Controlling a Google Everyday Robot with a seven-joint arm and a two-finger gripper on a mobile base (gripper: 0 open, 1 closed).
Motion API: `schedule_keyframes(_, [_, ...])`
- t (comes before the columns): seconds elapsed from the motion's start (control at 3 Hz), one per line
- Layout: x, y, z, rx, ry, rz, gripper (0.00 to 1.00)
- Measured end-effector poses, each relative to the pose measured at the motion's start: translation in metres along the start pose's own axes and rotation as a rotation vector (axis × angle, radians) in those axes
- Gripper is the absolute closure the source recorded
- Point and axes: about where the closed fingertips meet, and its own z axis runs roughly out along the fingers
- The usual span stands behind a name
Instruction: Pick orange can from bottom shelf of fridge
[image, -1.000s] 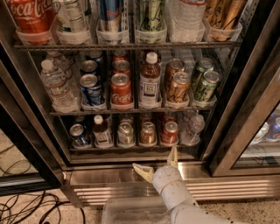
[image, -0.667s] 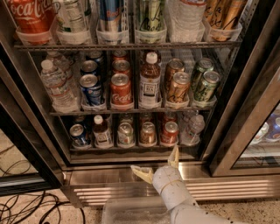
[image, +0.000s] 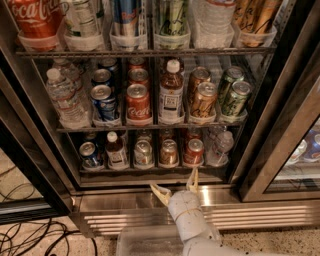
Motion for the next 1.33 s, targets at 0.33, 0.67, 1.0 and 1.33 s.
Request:
schedule_keyframes(0.33, [0.001, -0.003, 0.010, 0.054, -0.044, 0.002, 0.27])
schedule_keyframes(0.67, [-0.003, -0.005, 0.019, 0.089, -0.083, -0.001, 0.35])
schedule_keyframes(1.0, [-0.005, -0.006, 0.026, 0.111, -0.108, -0.004, 0.36])
schedule_keyframes(1.33, [-0.005, -0.006, 0.035, 0.126, -0.122, -0.007, 0.31])
